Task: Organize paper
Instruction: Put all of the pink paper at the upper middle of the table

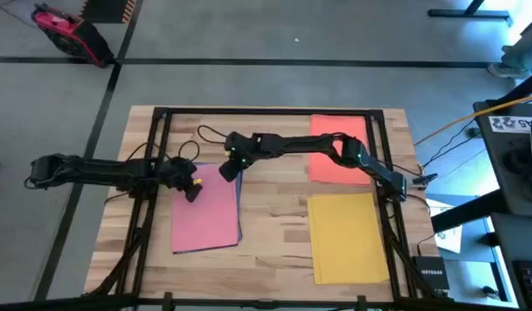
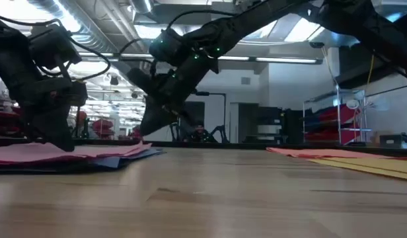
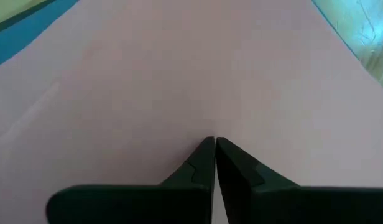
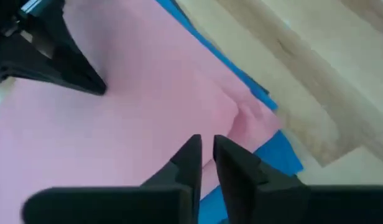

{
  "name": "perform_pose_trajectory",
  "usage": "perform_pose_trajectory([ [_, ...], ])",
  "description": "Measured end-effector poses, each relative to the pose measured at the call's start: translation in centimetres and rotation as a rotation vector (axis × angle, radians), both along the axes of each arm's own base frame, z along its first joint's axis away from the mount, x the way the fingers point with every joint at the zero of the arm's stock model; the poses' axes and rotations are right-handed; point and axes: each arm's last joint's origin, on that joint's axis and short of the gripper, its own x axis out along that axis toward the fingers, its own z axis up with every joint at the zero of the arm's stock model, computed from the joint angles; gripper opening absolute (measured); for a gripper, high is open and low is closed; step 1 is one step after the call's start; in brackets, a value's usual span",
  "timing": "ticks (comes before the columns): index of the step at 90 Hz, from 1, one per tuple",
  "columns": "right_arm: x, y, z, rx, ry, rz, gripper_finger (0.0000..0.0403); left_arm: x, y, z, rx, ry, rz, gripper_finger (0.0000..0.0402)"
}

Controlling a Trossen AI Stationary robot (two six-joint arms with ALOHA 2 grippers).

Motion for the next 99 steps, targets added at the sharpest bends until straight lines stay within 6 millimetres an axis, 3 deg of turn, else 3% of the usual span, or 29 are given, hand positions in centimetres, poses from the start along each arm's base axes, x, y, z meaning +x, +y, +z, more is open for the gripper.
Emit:
perform_pose_trajectory([
  [20,-0.6,-0.5,-0.3,0.02,0.062,-0.016,0.0172,0.0,0.0,0.0,0.0,0.0,0.0,0.0],
  [31,-0.7,-1.0,-0.3,0.018,0.061,-0.032,0.0205,0.0,0.0,0.0,0.004,0.001,-0.005,0.0],
  [48,-0.6,-1.6,-0.2,0.034,0.037,-0.06,0.0204,0.0,0.0,0.0,0.005,0.001,-0.006,0.0],
  [67,-0.4,-1.7,-1.9,0.15,0.054,-0.07,0.0184,0.0,0.0,0.0,0.006,0.001,-0.008,0.0],
  [99,0.1,-1.8,-2.2,0.175,0.005,-0.09,0.0181,0.0,0.0,0.0,0.01,0.002,-0.005,0.0],
])
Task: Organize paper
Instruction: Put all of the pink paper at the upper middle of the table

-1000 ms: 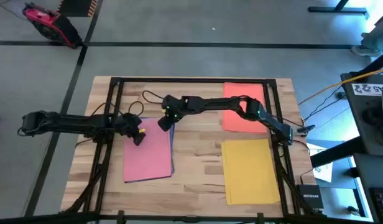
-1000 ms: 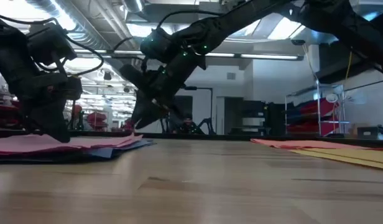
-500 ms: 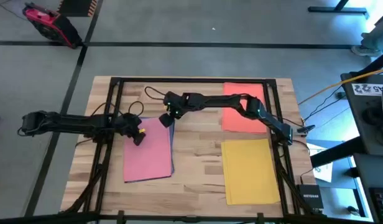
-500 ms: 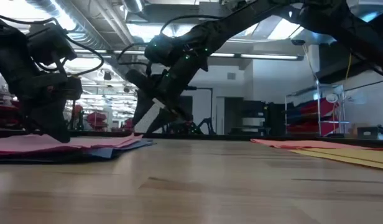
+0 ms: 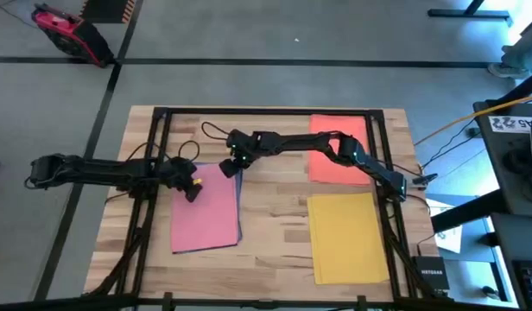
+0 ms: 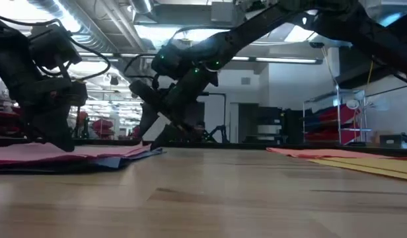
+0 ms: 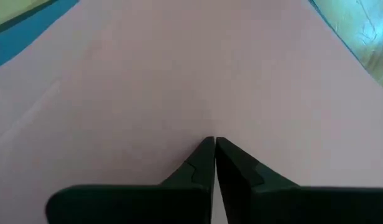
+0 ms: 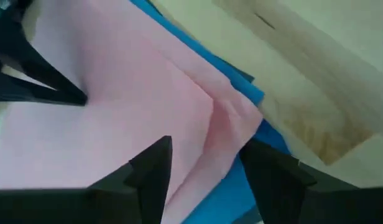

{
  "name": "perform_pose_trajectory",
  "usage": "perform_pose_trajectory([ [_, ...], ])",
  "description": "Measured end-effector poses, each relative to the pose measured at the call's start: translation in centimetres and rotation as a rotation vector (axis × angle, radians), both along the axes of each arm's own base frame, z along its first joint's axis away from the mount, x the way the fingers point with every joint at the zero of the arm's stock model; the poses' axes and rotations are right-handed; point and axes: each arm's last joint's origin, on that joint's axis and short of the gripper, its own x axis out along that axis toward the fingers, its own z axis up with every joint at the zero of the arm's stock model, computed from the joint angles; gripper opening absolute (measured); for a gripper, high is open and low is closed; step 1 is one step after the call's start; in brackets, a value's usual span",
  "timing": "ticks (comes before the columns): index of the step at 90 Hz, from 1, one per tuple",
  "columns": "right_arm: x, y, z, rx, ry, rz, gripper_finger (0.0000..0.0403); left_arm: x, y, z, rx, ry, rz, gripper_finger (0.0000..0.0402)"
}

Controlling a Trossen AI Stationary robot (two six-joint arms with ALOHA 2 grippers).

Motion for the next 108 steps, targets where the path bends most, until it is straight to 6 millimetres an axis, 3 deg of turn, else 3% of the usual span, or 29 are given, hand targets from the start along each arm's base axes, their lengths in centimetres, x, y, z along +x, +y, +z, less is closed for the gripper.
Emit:
perform_pose_trajectory([
  [25,0.2,0.0,0.2,-0.004,-0.033,0.003,0.0173,0.0,0.0,0.0,0.006,0.002,0.005,0.0],
  [36,0.2,0.0,0.2,-0.01,-0.032,0.007,0.013,0.0,0.0,0.0,0.006,0.001,0.005,0.0],
  [53,0.6,0.0,0.5,-0.047,-0.085,0.03,0.0017,0.0,0.0,0.0,0.016,0.003,0.002,0.0],
  [72,0.8,0.2,0.6,-0.051,-0.101,0.035,0.0004,0.4,0.1,0.3,0.036,-0.044,0.002,0.0],
  [108,1.2,0.1,2.6,-0.054,-0.134,0.039,0.0,3.6,1.7,8.4,0.164,-0.462,0.031,0.0],
])
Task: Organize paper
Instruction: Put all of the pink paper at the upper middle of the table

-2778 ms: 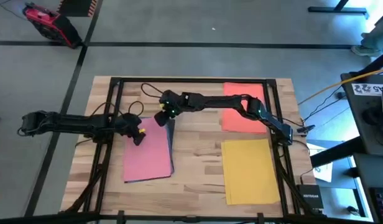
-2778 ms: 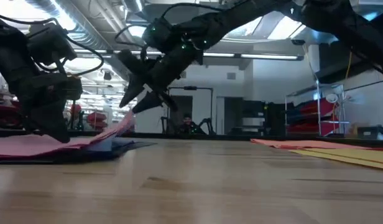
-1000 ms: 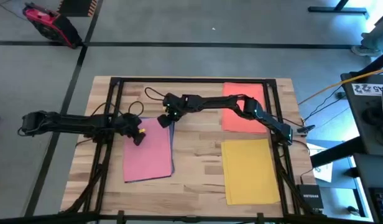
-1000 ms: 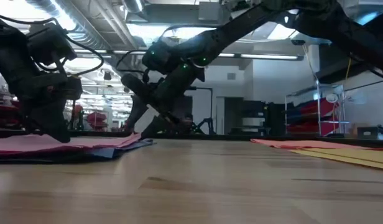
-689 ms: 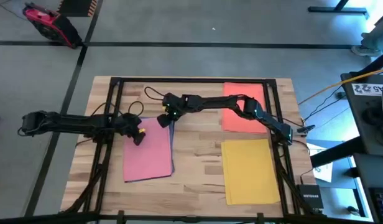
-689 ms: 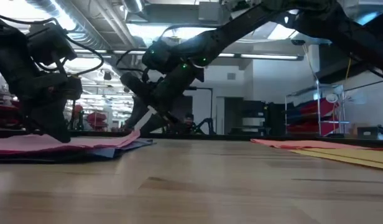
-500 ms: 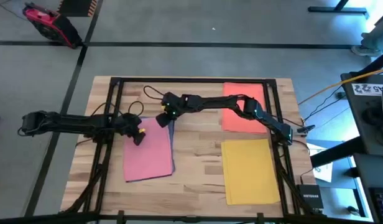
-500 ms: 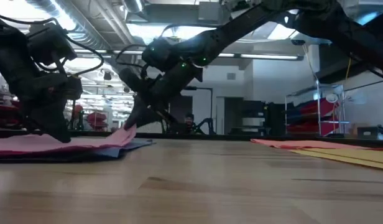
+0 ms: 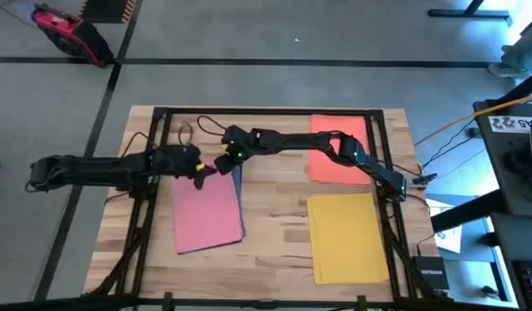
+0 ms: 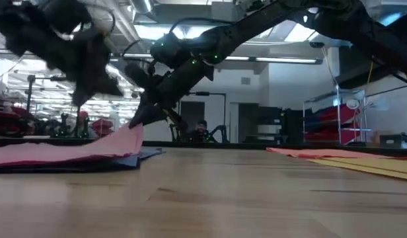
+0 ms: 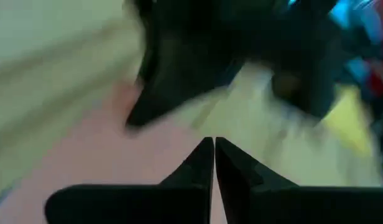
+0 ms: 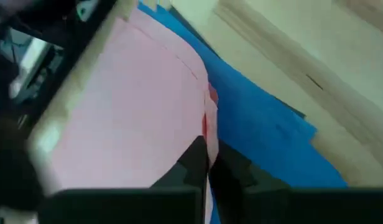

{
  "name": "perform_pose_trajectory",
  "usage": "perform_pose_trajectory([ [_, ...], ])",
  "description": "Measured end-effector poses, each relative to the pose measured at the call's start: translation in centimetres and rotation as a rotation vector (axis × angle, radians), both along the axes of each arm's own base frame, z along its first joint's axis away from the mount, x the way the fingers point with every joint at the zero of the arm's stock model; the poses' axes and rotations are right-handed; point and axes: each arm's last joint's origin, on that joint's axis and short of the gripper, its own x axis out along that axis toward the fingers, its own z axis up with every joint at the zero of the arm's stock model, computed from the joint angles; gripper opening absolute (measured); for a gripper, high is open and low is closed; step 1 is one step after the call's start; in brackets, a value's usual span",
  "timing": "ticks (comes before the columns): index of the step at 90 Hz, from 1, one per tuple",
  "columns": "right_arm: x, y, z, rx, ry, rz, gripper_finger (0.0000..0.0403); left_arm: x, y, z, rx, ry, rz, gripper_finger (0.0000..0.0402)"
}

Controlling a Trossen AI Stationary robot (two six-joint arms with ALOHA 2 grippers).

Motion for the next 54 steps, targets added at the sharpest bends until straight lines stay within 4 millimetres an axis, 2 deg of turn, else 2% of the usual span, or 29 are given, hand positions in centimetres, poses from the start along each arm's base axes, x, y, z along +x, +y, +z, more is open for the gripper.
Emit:
perform_pose_trajectory([
  [14,-1.1,-0.9,1.0,-0.019,0.078,-0.022,0.0,-0.3,0.5,1.8,0.026,-0.064,0.029,0.0],
  [32,-3.5,-3.9,3.3,-0.126,0.172,-0.075,0.0,-1.4,0.6,3.2,0.065,-0.167,0.097,0.0],
  [43,-5.2,-6.0,5.0,-0.175,0.205,-0.092,0.0,-2.1,0.7,3.7,0.079,-0.201,0.12,0.0],
  [54,-7.2,-7.8,6.2,-0.245,0.292,-0.096,0.0,-2.4,0.6,3.1,0.069,-0.136,0.117,0.0],
])
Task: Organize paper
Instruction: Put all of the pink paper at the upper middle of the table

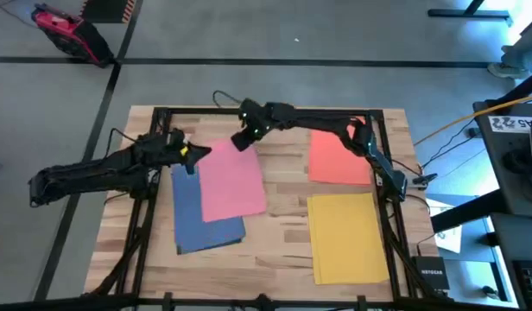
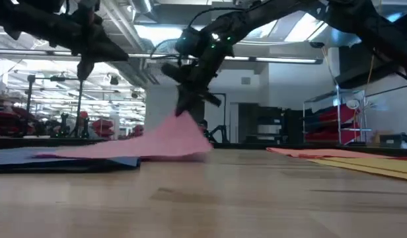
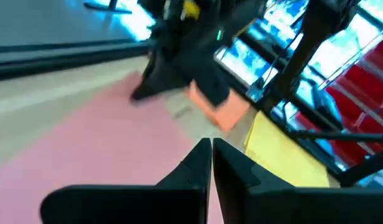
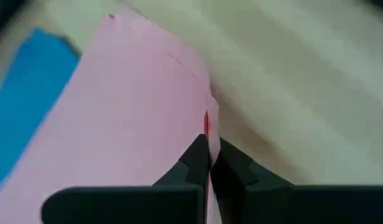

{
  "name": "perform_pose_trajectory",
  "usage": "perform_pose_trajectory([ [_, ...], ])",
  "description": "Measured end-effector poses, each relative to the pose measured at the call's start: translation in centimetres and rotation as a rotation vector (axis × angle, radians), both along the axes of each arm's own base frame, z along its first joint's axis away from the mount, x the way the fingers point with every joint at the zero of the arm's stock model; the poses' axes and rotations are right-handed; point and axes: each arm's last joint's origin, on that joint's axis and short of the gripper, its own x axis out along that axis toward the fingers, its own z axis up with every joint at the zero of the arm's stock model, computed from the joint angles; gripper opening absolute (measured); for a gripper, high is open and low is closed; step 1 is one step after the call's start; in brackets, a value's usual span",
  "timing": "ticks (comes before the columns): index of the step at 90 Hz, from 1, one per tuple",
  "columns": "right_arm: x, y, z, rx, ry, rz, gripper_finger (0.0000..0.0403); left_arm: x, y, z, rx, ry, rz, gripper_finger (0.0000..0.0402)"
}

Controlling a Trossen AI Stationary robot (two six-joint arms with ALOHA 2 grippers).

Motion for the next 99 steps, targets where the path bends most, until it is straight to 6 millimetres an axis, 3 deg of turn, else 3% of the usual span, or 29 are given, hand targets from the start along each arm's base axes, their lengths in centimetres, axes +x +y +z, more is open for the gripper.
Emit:
perform_pose_trajectory([
  [23,-4.1,-3.7,1.3,-0.062,0.175,0.004,0.0,-0.4,-0.2,-1.4,-0.027,0.152,-0.01,0.0],
  [61,-8.1,-8.0,0.4,-0.047,0.298,-0.022,0.0,0.0,0.0,-3.4,-0.066,0.348,-0.008,0.0],
  [99,-9.7,-8.9,-1.7,0.052,0.34,-0.214,0.0,1.4,0.5,-4.5,-0.09,0.409,-0.007,0.0],
])
